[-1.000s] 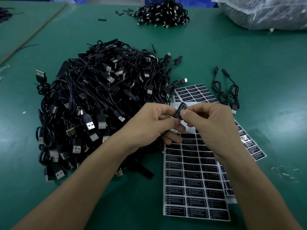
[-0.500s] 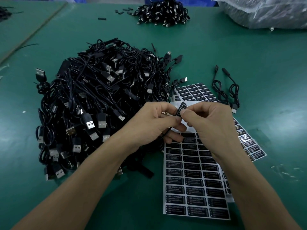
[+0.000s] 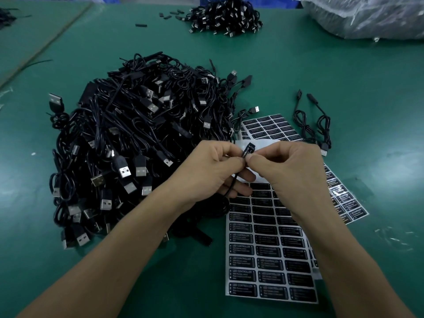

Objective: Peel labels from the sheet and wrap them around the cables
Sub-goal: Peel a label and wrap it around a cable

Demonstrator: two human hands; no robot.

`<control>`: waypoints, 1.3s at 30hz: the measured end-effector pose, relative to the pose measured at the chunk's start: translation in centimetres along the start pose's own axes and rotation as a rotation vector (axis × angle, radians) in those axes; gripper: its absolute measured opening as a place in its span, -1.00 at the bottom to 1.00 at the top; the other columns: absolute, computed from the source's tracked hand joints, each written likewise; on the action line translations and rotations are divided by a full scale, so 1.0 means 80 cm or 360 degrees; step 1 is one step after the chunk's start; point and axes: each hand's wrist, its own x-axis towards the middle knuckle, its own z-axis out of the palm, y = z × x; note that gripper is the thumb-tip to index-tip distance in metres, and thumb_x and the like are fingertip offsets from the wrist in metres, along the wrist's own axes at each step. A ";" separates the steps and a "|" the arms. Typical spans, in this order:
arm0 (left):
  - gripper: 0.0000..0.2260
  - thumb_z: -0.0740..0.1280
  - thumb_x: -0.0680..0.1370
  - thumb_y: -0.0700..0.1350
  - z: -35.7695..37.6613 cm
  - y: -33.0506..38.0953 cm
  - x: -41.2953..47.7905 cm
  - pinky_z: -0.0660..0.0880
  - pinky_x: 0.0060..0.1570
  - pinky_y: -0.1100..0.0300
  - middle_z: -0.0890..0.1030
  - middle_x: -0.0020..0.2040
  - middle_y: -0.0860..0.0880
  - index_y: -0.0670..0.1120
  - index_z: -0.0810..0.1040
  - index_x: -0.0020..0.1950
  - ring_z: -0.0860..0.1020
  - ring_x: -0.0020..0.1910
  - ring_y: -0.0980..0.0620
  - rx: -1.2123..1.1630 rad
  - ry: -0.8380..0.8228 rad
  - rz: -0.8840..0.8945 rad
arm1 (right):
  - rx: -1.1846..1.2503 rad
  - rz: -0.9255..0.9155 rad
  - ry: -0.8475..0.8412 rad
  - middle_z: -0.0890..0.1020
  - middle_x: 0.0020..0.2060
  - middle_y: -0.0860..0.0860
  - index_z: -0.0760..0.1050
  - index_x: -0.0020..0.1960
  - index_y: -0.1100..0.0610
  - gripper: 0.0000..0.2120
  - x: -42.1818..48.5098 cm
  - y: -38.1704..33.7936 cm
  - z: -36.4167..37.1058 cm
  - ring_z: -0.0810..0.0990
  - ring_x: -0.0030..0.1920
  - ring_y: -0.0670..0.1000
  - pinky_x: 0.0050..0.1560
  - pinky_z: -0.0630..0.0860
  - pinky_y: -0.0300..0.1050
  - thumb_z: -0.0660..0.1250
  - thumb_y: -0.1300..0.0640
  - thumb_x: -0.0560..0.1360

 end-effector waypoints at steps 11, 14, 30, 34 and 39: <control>-0.87 0.28 0.65 -0.18 -0.004 0.001 0.001 0.59 -0.36 0.21 0.73 -0.19 -0.08 -0.12 0.59 -0.06 0.72 -0.28 -0.05 -0.0033 0.0028 -0.0004 | 0.0027 0.0064 0.0061 0.63 -0.43 -0.06 0.62 -0.33 0.03 -0.76 0.003 0.003 -0.006 0.54 -0.41 -0.14 -0.30 0.57 -0.04 0.60 -0.07 0.33; -0.87 0.29 0.65 -0.15 -0.005 0.001 0.000 0.59 -0.34 0.22 0.74 -0.17 -0.06 -0.09 0.61 -0.03 0.72 -0.26 -0.05 -0.0005 -0.0002 0.0007 | 0.0132 0.0107 -0.0012 0.70 -0.31 -0.07 0.63 -0.12 -0.03 -0.81 0.003 0.004 -0.006 0.65 -0.29 -0.09 -0.22 0.57 -0.08 0.58 -0.06 0.37; -0.75 0.39 0.60 -0.10 -0.003 0.002 -0.002 0.46 -0.52 0.27 0.62 -0.43 -0.07 -0.11 0.54 -0.27 0.63 -0.46 -0.03 0.0403 0.0082 0.0266 | 0.0222 -0.0080 -0.0213 0.61 -0.43 -0.03 0.63 -0.28 0.09 -0.71 0.002 0.001 -0.001 0.51 -0.39 -0.17 -0.31 0.48 -0.30 0.34 0.10 0.60; -0.69 0.37 0.60 -0.10 -0.007 0.010 -0.003 0.38 -0.54 0.32 0.54 -0.50 -0.03 -0.15 0.46 -0.32 0.55 -0.54 0.02 0.0447 0.0111 0.0400 | 0.0262 -0.0047 -0.0249 0.58 -0.47 -0.05 0.58 -0.32 0.15 -0.57 -0.002 -0.006 0.002 0.48 -0.43 -0.16 -0.38 0.41 -0.35 0.24 0.00 0.65; -0.61 0.29 0.63 -0.22 -0.008 0.016 0.000 0.24 -0.56 0.38 0.34 -0.58 0.14 -0.14 0.33 -0.39 0.27 -0.61 0.21 0.0295 0.0447 0.0587 | 0.0277 0.0071 -0.0735 0.55 -0.45 -0.04 0.67 -0.21 0.08 -0.45 -0.016 -0.020 0.007 0.44 -0.44 -0.11 -0.42 0.37 -0.23 0.24 -0.39 0.49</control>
